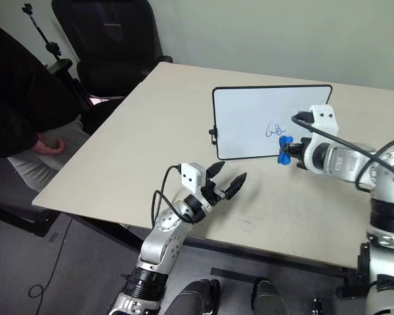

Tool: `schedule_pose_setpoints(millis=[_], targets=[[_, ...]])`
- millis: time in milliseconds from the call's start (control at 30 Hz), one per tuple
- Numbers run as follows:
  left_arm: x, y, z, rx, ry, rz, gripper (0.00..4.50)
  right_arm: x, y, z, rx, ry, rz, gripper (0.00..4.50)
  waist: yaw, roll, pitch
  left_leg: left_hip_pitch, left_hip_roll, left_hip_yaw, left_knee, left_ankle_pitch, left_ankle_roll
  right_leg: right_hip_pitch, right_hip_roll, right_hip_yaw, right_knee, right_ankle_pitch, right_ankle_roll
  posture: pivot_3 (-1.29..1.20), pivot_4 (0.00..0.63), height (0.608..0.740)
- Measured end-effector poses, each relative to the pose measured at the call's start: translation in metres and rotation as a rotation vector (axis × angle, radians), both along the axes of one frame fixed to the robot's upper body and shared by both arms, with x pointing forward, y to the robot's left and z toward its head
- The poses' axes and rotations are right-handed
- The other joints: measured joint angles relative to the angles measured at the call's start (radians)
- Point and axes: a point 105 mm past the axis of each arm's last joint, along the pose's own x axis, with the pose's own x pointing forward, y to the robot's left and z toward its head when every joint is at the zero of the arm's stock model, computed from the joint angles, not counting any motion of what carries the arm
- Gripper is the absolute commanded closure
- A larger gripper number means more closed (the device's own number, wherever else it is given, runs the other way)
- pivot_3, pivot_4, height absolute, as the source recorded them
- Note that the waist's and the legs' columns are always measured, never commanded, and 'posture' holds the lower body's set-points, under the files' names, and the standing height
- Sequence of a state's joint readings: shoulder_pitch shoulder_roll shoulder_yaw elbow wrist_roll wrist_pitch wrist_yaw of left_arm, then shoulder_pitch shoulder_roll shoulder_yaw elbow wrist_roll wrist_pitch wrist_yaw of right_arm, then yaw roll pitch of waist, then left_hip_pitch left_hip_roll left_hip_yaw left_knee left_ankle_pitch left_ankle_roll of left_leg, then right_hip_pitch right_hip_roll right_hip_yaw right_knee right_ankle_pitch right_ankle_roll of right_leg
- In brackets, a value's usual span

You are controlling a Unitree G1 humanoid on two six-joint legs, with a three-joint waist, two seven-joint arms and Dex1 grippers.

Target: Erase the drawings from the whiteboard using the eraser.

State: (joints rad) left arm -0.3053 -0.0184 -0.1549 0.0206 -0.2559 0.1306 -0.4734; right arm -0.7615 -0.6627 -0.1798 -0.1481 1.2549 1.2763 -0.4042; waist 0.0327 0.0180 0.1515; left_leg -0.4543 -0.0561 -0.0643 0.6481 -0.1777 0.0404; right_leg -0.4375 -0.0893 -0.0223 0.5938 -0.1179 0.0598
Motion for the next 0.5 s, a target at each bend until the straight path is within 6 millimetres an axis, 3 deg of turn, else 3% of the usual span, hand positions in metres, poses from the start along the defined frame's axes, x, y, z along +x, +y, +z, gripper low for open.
schedule_pose_setpoints(millis=[100,233,500], targets=[[0.002,0.000,-0.001,0.004,0.006,-0.005,0.00,0.011,0.006,0.012,0.057,-0.123,-0.070,4.46,0.000,0.000,0.000,0.000,0.000,0.000,0.000,0.000,0.000,0.000,0.000,0.000,0.000,0.006,-0.009,0.00,0.150,0.740],[0.005,0.001,-0.001,0.008,0.003,-0.012,0.00,0.020,0.018,0.015,0.097,-0.199,-0.092,4.46,0.000,0.000,0.000,0.000,0.000,0.000,0.000,0.000,0.000,0.000,0.000,0.000,0.000,0.007,-0.011,0.00,0.150,0.740],[0.009,0.007,0.002,0.012,-0.005,0.004,0.00,0.036,0.038,0.000,0.148,-0.224,-0.098,4.46,0.000,0.000,0.000,0.000,0.000,0.000,0.000,0.000,-0.001,-0.001,0.000,0.000,0.000,0.008,-0.011,0.00,0.150,0.740]])
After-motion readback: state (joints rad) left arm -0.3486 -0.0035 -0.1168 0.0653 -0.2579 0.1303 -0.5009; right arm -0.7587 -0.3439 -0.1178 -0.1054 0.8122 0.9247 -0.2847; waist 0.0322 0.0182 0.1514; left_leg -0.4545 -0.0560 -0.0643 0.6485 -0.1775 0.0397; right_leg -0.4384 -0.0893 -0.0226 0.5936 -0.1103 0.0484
